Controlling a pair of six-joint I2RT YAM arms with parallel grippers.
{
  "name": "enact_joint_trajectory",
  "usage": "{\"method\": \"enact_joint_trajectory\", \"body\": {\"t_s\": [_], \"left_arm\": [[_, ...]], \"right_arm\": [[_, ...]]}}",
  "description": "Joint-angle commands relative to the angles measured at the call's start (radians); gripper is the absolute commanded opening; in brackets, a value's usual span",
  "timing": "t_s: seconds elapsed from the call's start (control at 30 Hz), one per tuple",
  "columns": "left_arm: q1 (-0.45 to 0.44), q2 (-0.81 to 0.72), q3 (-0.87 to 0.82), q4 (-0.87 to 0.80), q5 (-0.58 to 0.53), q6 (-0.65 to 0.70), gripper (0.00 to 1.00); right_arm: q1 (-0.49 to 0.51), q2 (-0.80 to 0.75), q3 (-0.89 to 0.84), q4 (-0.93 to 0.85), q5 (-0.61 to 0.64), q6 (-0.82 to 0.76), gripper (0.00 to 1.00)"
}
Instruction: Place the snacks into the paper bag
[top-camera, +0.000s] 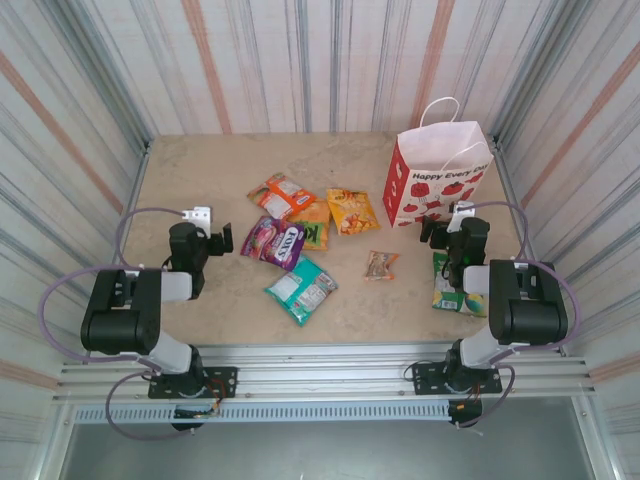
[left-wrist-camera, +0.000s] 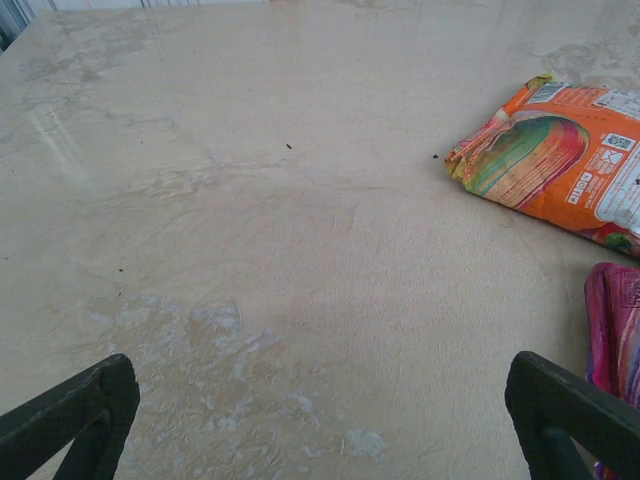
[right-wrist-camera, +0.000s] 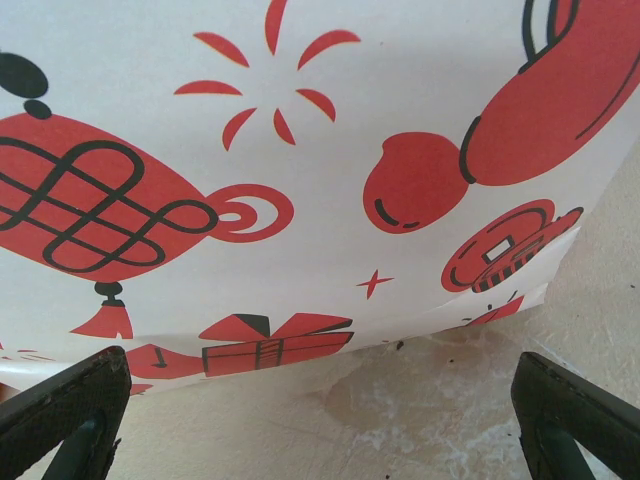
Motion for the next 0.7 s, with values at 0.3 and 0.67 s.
{"method": "enact_joint_trajectory", "body": {"t_s": [0.3, 0.67], "left_arm": [[-0.006, -0.004, 0.012, 0.011, 0.000, 0.019, 0.99], [0.002, -0.004, 0.013, 0.007, 0.015, 0.014, 0.99]], "right_arm": [[0.004, 0.006, -0.008, 0.021, 0.019, -0.014, 0.99], [0.003, 0.007, -0.009, 0.021, 0.018, -0.014, 0.99]]}}
